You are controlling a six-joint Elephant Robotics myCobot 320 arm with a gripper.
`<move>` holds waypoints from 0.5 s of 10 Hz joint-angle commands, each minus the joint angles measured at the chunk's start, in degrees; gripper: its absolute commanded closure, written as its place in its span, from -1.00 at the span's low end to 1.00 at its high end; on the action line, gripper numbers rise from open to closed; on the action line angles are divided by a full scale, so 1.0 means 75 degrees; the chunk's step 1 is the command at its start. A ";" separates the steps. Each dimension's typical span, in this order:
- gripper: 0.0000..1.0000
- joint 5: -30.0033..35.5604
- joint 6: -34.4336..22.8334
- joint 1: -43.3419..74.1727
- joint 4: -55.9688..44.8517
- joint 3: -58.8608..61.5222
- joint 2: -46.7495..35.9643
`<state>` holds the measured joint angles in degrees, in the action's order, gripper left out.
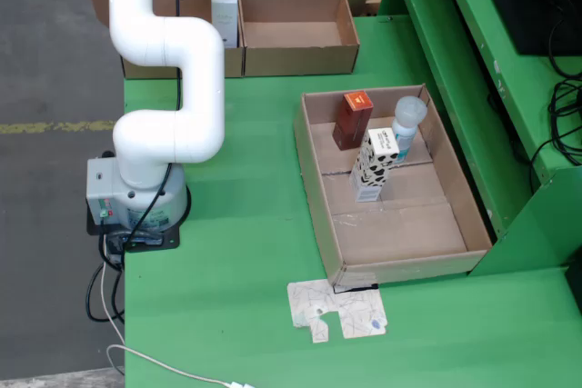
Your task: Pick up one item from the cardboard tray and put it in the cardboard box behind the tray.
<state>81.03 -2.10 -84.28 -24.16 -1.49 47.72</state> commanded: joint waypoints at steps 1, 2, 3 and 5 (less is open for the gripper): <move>-1.00 0.0370 0.0521 -0.0023 -0.0872 0.0199 -0.0828; -1.00 0.0685 0.0853 0.0059 -0.1463 0.0199 -0.1130; -1.00 0.0903 0.1045 0.0154 -0.1823 0.0199 -0.1324; -1.00 0.0903 0.1045 0.0154 -0.1823 0.0198 -0.1324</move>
<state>87.53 5.53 -83.49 -35.77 -1.14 39.46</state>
